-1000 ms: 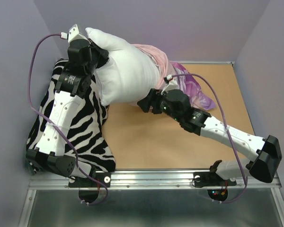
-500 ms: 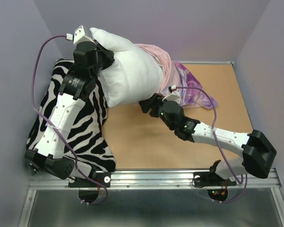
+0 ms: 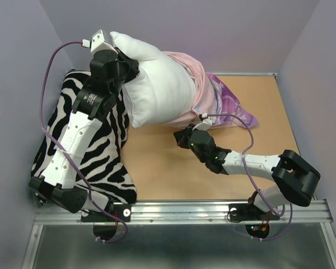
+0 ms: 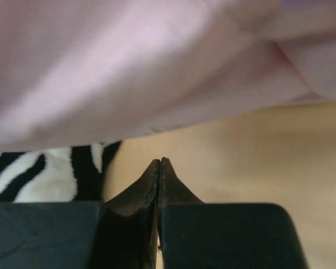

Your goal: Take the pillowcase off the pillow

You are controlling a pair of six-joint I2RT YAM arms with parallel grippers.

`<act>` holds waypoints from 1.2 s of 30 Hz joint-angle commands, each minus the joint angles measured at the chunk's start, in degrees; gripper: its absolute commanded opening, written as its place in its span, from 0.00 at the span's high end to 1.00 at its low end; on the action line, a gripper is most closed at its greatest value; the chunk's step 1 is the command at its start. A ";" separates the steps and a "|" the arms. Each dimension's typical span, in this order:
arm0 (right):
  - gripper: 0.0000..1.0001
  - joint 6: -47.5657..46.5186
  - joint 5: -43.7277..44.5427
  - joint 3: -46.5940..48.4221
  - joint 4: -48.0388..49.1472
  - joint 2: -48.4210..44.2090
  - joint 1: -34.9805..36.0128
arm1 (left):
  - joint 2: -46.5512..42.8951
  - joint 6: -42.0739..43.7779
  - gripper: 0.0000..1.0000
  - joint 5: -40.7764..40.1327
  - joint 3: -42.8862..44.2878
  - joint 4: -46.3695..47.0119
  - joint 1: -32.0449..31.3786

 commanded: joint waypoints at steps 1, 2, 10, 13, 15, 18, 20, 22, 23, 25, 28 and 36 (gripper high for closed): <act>0.99 0.83 3.30 -5.48 3.99 0.49 0.29 | -1.90 -1.04 1.00 0.14 4.80 9.78 -1.33; 0.99 -0.55 2.08 -6.72 6.44 0.06 0.29 | -1.99 -1.04 1.00 0.05 4.71 10.04 -1.42; 0.54 -8.39 -3.39 -9.46 21.74 -4.86 4.07 | -1.11 -1.75 1.00 0.49 4.54 10.75 -2.21; 0.43 -6.82 -0.59 -10.86 26.13 -5.74 3.98 | -0.93 -2.45 1.00 0.75 4.10 11.01 -2.30; 0.40 -6.63 0.13 -10.87 28.16 -5.57 3.98 | -0.93 -2.98 1.00 1.19 3.92 11.10 -2.30; 0.35 -6.11 0.83 -9.99 31.15 -3.99 3.98 | -0.58 -3.59 1.00 1.98 3.83 11.28 -2.38; 0.30 -6.10 1.01 -8.15 32.13 -1.89 3.98 | -0.67 -3.85 1.00 2.24 3.74 11.28 -2.38; 0.26 -6.54 1.18 -6.22 32.91 -0.57 4.07 | -0.76 -3.86 1.00 2.33 3.92 11.19 -2.38; 0.25 -6.63 1.18 -5.95 33.18 0.22 4.07 | -0.84 -3.86 1.00 2.51 4.01 11.10 -2.38; 0.24 -6.63 0.75 -6.12 35.54 0.32 3.98 | -0.93 -3.51 1.00 2.33 4.18 10.58 -2.30; 0.22 -6.55 1.53 -6.12 36.08 0.41 4.07 | -0.76 -3.33 1.00 2.16 4.45 10.22 -2.38; 0.21 -6.98 4.17 -4.98 40.04 1.90 4.07 | -0.58 -4.29 1.00 3.74 3.83 10.58 -2.38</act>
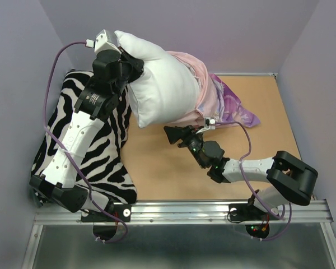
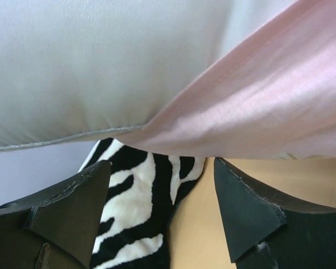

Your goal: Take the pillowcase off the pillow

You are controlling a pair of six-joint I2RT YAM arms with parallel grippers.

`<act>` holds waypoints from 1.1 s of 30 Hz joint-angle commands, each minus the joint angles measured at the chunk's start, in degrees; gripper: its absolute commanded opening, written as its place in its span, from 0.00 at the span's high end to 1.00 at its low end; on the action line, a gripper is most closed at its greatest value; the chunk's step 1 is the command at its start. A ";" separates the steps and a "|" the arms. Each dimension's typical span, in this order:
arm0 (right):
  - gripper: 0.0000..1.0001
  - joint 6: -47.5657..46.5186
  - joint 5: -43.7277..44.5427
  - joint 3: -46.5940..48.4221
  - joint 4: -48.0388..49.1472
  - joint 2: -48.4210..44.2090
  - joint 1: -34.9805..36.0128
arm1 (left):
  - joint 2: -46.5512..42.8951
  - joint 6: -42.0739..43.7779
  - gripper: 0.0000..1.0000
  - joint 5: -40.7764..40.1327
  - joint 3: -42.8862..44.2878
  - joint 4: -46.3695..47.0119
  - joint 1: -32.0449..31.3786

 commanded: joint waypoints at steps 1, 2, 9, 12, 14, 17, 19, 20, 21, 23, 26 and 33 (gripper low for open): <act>0.20 -1.00 3.41 4.42 6.46 1.63 -0.04 | -1.26 -1.98 1.00 2.34 3.33 9.70 -0.70; 0.20 -1.00 4.19 4.86 6.64 2.08 0.05 | -1.26 -2.07 1.00 2.60 3.16 9.70 -0.70; 0.20 -2.93 7.36 7.58 6.82 4.01 -0.30 | -2.05 -2.33 1.00 3.83 2.37 9.52 -0.61; 0.32 -3.63 8.24 8.29 6.90 4.10 -0.83 | -2.23 -2.42 1.00 4.19 2.01 9.52 -0.61; 0.46 -4.33 8.85 8.38 6.90 4.28 -1.09 | -2.31 -2.42 1.00 4.45 2.01 9.61 -0.70; 0.65 -4.86 9.03 7.77 6.82 3.93 -1.18 | -2.40 -2.33 1.00 4.54 2.10 9.70 -0.70; 0.78 -5.21 8.60 7.33 6.82 3.75 -1.18 | -2.31 -2.42 1.00 4.71 2.19 9.79 -0.70; 0.82 -5.21 7.90 7.06 6.82 3.75 -1.18 | -2.05 -2.33 1.00 4.89 2.27 9.79 -0.70; 0.85 -5.39 7.37 6.71 6.73 3.75 -1.09 | -1.96 -2.42 1.00 4.98 2.36 9.88 -0.70; 0.89 -5.74 5.88 6.01 5.77 4.28 -1.18 | -1.44 -2.24 1.00 5.33 3.15 9.96 -0.79; 0.99 -4.43 5.96 3.91 4.45 5.50 -1.18 | -1.00 -2.24 1.00 5.33 4.73 9.96 -0.96; 1.00 -1.79 8.06 -0.23 3.57 13.39 -1.09 | -0.29 -2.42 1.00 4.98 6.49 9.96 -2.37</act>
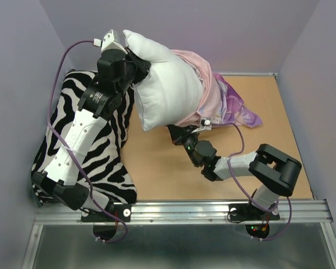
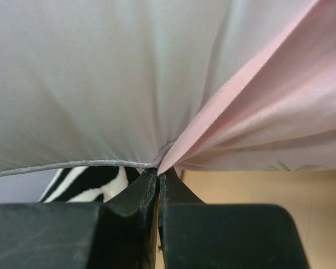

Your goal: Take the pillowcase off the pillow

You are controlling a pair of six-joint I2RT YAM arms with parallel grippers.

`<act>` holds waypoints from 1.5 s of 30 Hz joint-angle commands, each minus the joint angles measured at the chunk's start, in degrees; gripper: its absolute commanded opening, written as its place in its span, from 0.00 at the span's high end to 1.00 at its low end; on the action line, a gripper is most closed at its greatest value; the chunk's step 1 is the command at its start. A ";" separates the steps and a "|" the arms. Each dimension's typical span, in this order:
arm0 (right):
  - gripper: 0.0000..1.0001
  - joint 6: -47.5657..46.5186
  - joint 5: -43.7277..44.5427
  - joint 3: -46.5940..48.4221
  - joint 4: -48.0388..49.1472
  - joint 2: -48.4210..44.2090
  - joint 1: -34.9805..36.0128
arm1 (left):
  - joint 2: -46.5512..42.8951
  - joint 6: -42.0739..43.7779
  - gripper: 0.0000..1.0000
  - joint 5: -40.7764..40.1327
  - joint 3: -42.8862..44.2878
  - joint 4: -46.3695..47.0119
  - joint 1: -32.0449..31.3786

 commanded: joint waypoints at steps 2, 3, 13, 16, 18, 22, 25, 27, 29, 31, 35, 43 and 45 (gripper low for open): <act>0.99 2.50 3.89 -3.78 -1.55 7.91 -0.33 | -1.36 -1.67 1.00 1.48 5.75 10.49 -2.06; 0.99 2.85 4.25 -4.04 -1.81 9.58 -0.42 | -1.36 -1.68 1.00 1.39 6.10 10.40 -2.24; 1.00 4.79 5.65 -5.88 -2.61 13.55 -0.42 | -1.19 -1.33 1.00 -0.89 10.14 8.12 -3.12; 0.99 6.19 6.54 -8.25 -2.61 13.02 -1.11 | -1.01 -0.80 1.00 -2.39 12.69 6.54 -3.12; 0.99 7.33 6.10 -9.22 -2.69 12.76 -2.26 | -1.01 -0.97 1.00 -2.21 13.31 6.18 -3.12; 0.99 9.97 4.08 -11.25 -3.74 11.53 -6.64 | -2.24 -1.67 1.00 -1.25 13.31 6.27 -3.21; 0.99 14.09 3.02 -9.50 -11.54 9.69 -11.74 | -2.94 -1.15 1.00 -1.33 14.62 5.66 -3.21; 0.99 15.16 2.58 -8.97 -17.18 9.07 -14.82 | -3.03 0.08 1.00 -2.21 15.85 3.90 -3.21; 0.99 16.12 2.14 -9.67 -19.56 7.66 -16.84 | -3.21 1.22 1.00 -3.95 17.35 1.80 -3.12; 1.00 16.22 1.79 -9.84 -21.75 6.61 -17.20 | -3.56 2.71 1.00 -5.11 16.57 1.00 -2.78; 0.99 14.21 -2.31 -11.33 -24.05 1.88 -17.12 | -4.88 5.00 1.00 -4.67 13.58 -0.58 -1.46; 0.48 1.90 -23.59 -8.36 -31.93 -14.73 -15.27 | -12.96 6.50 1.00 -0.64 -7.03 1.96 6.35; 0.42 -0.91 -30.69 -6.16 -35.19 -18.87 -15.27 | -16.12 5.54 1.00 3.56 -12.33 3.89 11.26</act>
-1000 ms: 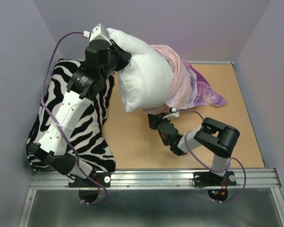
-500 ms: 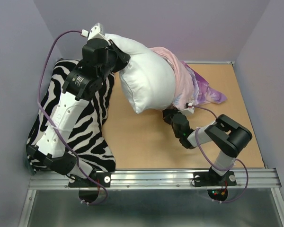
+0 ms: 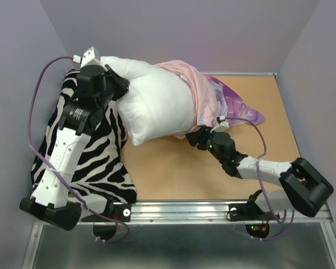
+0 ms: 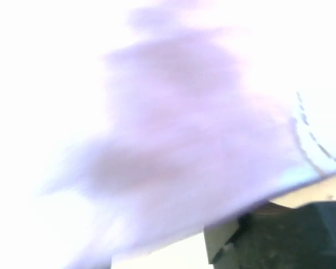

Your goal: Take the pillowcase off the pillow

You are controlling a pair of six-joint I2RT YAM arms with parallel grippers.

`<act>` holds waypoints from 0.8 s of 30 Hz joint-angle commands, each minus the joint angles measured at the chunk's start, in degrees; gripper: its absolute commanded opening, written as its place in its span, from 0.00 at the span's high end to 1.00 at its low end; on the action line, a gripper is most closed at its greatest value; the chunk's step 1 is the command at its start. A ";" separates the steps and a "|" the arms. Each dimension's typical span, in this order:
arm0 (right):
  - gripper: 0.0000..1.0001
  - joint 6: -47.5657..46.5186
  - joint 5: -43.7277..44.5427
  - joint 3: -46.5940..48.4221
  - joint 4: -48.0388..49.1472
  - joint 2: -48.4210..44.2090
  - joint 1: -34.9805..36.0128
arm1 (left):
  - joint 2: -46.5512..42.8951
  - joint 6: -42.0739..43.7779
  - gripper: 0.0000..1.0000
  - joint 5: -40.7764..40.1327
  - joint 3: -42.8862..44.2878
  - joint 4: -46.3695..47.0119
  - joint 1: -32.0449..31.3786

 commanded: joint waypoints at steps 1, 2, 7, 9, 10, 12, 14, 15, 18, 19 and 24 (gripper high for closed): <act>0.36 -8.24 -15.23 5.99 -9.17 -10.36 0.49 | -8.65 0.40 1.00 4.30 -7.90 13.38 7.83; 0.33 -8.77 -17.42 7.49 -12.15 -11.88 0.58 | -10.40 0.39 1.00 5.45 -12.80 14.69 8.54; 0.20 -16.41 -12.62 24.60 -25.79 -13.13 0.58 | -14.45 -0.74 1.00 10.11 -27.40 16.90 8.99; 0.14 -20.35 -10.07 30.77 -29.13 -8.75 0.40 | -16.65 -1.97 1.00 12.40 -32.34 18.74 8.64; 0.14 -22.03 -10.93 33.93 -30.36 -6.56 0.31 | -17.35 -1.98 1.00 12.93 -34.89 19.36 8.55; 0.13 -26.78 -10.68 44.92 -34.49 1.44 0.23 | -19.11 -3.03 1.00 13.11 -41.66 20.59 7.23; 0.13 -30.29 -8.66 52.04 -39.06 6.80 0.14 | -20.25 -4.61 1.00 12.59 -47.29 21.90 4.61; 0.12 -33.35 -6.30 58.16 -40.90 11.78 0.05 | -20.52 -5.22 1.00 11.89 -48.96 22.44 3.72; 0.12 -37.76 -5.40 66.54 -46.01 17.70 -0.13 | -20.97 -7.77 1.00 10.21 -54.24 24.72 -1.20; 0.12 -38.21 -5.83 67.27 -46.89 18.07 -0.13 | -20.79 -8.30 1.00 9.95 -56.16 25.07 -1.82; 0.11 -38.83 -12.05 68.07 -48.74 17.20 -0.13 | -18.43 -10.41 1.00 9.24 -60.48 28.94 -6.82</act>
